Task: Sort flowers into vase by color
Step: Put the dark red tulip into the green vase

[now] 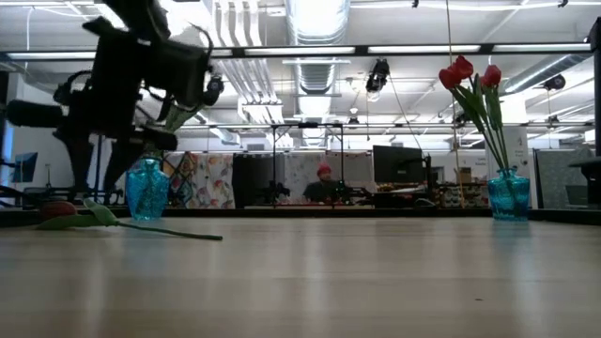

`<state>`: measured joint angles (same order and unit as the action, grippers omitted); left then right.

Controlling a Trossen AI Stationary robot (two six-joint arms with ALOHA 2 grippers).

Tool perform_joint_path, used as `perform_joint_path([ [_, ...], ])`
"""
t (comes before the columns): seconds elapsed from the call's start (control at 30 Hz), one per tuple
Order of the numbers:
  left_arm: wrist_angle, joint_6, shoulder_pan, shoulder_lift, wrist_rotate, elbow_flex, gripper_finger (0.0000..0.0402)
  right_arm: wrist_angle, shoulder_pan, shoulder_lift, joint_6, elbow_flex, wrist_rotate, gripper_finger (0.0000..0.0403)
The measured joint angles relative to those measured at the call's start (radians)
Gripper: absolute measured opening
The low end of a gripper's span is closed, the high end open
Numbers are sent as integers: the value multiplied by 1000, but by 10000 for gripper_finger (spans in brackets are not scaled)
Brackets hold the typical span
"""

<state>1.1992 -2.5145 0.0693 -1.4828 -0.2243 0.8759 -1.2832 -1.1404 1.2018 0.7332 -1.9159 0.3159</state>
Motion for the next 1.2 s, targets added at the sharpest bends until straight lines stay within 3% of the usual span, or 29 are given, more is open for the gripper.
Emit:
perform_joint_path([
  [0.17, -124, -1, 68, 50, 59, -141, 130, 1, 0, 37, 54, -18, 59, 173],
  [0.43, -372, 41, 139, 111, 61, -306, 130, 1, 0, 83, 86, -41, 122, 173],
  [0.9, -322, 272, 148, 38, 41, -273, 130, 2, 0, 89, 86, -41, 210, 173],
  [1.03, -314, 273, 141, 6, 20, -249, 129, 5, 0, 96, 91, -41, 209, 173],
  [1.2, -317, 255, 141, 8, 4, -237, 87, 8, 0, 111, 149, -41, 175, 173],
])
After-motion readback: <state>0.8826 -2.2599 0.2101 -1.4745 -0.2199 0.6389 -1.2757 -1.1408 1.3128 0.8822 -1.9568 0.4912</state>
